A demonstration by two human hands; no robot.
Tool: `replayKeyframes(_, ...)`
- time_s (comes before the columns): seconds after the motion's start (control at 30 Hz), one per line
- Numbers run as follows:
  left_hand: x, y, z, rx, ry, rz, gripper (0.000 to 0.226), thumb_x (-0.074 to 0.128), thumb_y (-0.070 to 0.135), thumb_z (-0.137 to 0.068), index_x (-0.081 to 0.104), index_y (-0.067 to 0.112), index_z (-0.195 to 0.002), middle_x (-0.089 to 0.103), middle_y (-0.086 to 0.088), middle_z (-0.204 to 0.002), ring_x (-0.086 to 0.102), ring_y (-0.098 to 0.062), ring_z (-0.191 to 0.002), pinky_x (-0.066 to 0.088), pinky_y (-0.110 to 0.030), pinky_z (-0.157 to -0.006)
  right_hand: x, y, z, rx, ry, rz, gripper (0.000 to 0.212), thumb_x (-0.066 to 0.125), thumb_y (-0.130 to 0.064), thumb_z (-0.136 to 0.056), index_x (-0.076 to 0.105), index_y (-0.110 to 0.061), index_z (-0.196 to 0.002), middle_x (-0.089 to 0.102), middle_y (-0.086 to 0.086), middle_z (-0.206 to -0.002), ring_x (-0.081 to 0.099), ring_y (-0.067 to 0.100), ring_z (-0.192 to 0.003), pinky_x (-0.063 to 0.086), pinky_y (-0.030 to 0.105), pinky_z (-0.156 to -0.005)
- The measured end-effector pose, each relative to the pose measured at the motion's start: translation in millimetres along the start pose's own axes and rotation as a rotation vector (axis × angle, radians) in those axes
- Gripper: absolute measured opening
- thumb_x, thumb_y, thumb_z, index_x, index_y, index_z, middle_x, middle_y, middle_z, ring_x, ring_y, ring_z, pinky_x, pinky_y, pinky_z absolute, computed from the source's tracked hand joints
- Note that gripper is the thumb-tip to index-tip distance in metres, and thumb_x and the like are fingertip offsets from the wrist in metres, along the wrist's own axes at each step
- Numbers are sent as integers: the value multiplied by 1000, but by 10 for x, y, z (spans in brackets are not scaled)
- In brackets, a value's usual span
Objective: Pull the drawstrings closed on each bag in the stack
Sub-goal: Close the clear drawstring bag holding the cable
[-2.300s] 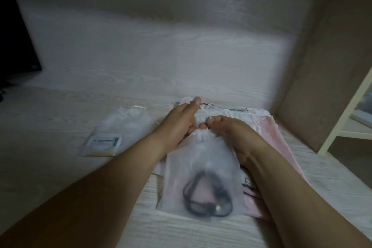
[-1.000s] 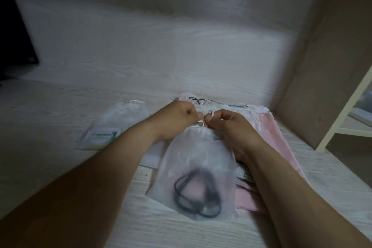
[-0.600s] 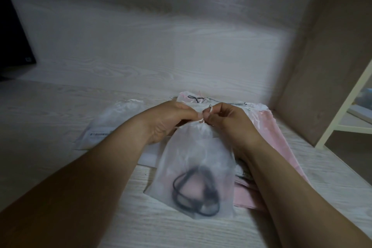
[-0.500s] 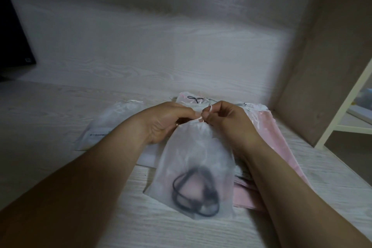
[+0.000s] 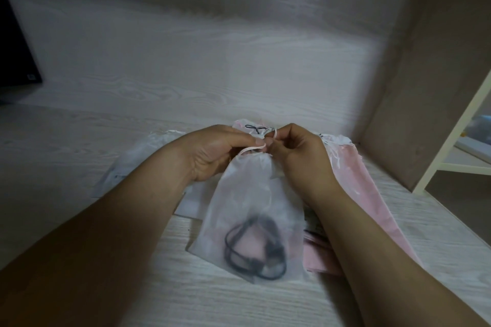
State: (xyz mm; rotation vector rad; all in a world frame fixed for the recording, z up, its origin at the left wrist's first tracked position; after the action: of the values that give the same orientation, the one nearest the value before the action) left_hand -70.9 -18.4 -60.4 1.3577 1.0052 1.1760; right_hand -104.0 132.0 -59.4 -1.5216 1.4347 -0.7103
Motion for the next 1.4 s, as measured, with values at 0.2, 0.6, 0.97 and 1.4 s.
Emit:
replayKeyframes(0.2, -47, -72, -27, 47, 114, -226, 12, 83, 22, -79, 74, 19, -74, 69, -4, -81, 60, -17, -79, 46, -32, -77, -29, 98, -15, 120, -35, -97, 15, 76, -13, -93, 70, -2, -85, 69, 11, -76, 59, 21, -68, 50, 42, -70)
replayKeyframes(0.6, 3, -103, -27, 68, 130, -279, 13, 71, 13, -92, 76, 10, -81, 69, -7, -76, 63, -16, -68, 49, -30, -72, -50, 33, -6, 47, -44, -85, 9, 76, -8, -92, 75, -9, -84, 73, 5, -77, 62, 13, -69, 50, 32, -71)
replayKeyframes(0.97, 162, -116, -23, -3, -83, 101, 12, 63, 11, -95, 75, 10, -100, 70, -11, -91, 69, -21, -81, 55, -32, -78, -61, -69, 3, 28, -56, -259, 11, 75, -6, -91, 78, -12, -83, 77, 7, -83, 68, 15, -76, 55, 24, -74)
replayKeyframes(1.4, 66, -20, -49, 290, 250, -576, 11, 65, 26, -96, 73, 23, -90, 70, 0, -82, 56, -5, -74, 42, -23, -71, -36, -112, 37, -104, -114, 70, 13, 71, -11, -97, 82, -15, -90, 80, -6, -88, 70, 4, -83, 54, 27, -80)
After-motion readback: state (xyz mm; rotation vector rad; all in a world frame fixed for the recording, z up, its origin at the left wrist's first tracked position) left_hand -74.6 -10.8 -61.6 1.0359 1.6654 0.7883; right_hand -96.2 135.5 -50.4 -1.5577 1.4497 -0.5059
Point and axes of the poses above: each hand's wrist, its own z-axis away from the middle knuckle, its own x-axis out of the palm, y = z × x, the point moved 6 cm from there along -z, towards the middle knuckle
